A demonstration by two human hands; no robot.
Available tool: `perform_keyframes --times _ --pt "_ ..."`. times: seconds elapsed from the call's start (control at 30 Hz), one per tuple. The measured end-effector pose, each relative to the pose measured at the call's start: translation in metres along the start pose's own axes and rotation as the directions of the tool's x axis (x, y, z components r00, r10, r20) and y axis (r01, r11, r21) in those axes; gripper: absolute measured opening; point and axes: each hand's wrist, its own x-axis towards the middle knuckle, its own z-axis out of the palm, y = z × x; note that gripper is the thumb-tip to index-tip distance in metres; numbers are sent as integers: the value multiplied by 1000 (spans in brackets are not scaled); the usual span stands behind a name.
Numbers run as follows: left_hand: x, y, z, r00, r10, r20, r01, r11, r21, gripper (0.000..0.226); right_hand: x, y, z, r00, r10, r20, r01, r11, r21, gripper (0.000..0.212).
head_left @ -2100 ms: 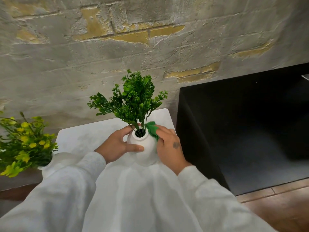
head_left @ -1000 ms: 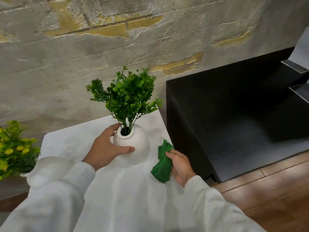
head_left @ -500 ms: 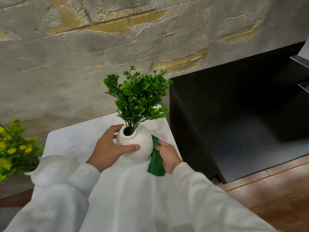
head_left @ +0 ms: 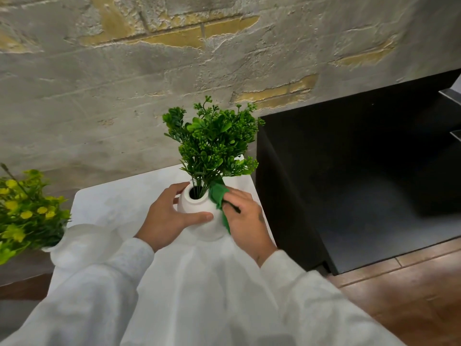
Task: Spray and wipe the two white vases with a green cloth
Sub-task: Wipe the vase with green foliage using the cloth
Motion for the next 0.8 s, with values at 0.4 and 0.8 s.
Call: perform_keyframes --times 0.4,0.8 --pt "0 -4 -1 1000 -2 7 2 1000 17 90 68 1 4 963 -40 266 118 952 -283 30" --pt "2 -7 -1 1000 16 8 -17 1000 15 91 10 3 -6 995 54 78 -39 982 -182 32"
